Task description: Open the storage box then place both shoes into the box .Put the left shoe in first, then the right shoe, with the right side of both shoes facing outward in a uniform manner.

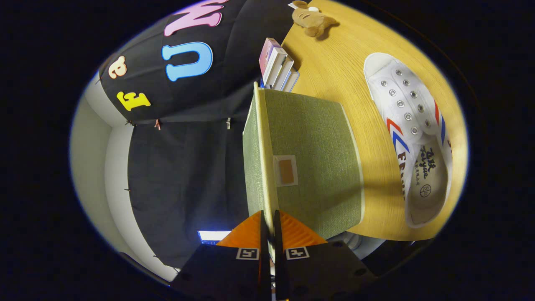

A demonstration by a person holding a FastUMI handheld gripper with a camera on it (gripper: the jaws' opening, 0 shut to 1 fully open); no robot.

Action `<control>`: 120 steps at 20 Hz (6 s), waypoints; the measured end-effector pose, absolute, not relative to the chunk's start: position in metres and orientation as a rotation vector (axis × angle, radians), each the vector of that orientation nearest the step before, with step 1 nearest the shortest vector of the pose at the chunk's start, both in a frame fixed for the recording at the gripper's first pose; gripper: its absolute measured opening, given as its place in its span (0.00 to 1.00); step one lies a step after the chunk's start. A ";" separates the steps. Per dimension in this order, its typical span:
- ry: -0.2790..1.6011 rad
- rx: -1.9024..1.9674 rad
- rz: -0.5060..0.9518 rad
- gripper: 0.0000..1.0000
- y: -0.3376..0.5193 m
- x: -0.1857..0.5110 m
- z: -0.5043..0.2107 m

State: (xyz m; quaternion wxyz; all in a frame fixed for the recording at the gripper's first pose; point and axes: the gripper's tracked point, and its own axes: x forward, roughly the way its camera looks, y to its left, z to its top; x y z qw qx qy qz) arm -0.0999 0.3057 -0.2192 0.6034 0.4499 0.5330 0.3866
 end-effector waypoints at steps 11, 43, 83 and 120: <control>1.214 1.040 0.885 0.05 0.313 -0.105 -0.157; 1.165 0.920 1.108 0.07 0.570 -0.131 -0.040; 0.974 -0.156 0.432 0.99 0.127 -0.018 -0.318; 0.904 0.306 0.234 0.05 0.169 -0.032 -0.173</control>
